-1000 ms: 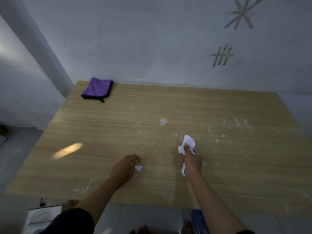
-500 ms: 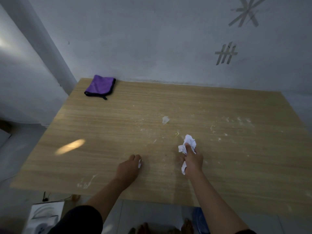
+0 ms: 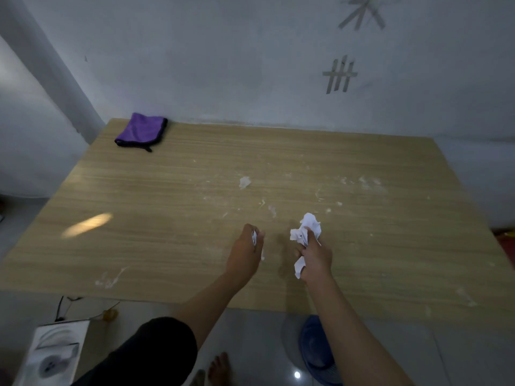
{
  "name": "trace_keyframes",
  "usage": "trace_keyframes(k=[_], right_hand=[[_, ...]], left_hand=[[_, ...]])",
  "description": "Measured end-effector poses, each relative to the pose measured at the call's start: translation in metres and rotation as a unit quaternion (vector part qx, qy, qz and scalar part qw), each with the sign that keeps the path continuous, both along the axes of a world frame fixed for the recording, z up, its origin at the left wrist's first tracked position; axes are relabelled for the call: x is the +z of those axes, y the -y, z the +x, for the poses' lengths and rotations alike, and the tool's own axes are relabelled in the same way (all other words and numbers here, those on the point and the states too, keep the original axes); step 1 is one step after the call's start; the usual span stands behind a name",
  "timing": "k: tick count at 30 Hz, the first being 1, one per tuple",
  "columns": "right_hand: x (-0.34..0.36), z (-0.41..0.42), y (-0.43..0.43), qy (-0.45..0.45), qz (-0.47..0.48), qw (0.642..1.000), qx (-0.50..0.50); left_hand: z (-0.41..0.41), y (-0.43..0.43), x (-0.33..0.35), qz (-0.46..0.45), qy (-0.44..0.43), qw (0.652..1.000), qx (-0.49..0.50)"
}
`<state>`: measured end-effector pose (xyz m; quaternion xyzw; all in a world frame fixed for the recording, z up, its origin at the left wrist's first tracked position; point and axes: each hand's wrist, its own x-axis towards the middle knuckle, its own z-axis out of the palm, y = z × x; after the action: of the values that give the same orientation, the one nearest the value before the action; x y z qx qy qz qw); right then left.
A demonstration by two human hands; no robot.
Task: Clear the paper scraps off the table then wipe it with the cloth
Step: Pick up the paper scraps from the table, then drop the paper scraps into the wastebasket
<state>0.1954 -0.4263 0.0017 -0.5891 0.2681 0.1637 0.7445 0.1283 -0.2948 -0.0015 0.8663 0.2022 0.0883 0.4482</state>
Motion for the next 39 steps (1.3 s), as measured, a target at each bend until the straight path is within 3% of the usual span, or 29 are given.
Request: trace_keyframes(k=[11,18,20,25,29,31,34,39], right_hand=[[-0.019,-0.052,0.168,-0.018,-0.053,0.998,0.019],[-0.065,-0.093,0.262,-0.095,-0.061,0.994,-0.002],[-0.080,-0.100,0.273,-0.115,-0.050,0.992,-0.010],[-0.132,-0.105,0.285,-0.108,-0.034,0.993,-0.034],[-0.196,-0.100,0.286,-0.115,-0.039,0.992,-0.031],[-0.233,-0.096,0.282,-0.135,-0.018,0.989,-0.053],[-0.295,-0.091,0.279,-0.199,0.072,0.975,-0.064],[-0.406,-0.087,0.284,-0.209,0.089,0.972,-0.062]], left_hand=[[-0.052,0.174,-0.038,-0.072,-0.018,0.996,-0.047],[-0.072,0.257,-0.070,-0.098,-0.046,0.990,-0.093],[-0.073,0.272,-0.083,-0.116,-0.070,0.988,-0.069],[-0.067,0.295,-0.133,-0.203,-0.135,0.964,0.107],[-0.060,0.304,-0.188,-0.164,-0.240,0.957,0.019],[-0.055,0.306,-0.222,-0.179,-0.268,0.946,0.014],[-0.044,0.311,-0.276,-0.214,-0.320,0.919,0.085],[-0.023,0.311,-0.366,-0.379,-0.327,0.833,0.236]])
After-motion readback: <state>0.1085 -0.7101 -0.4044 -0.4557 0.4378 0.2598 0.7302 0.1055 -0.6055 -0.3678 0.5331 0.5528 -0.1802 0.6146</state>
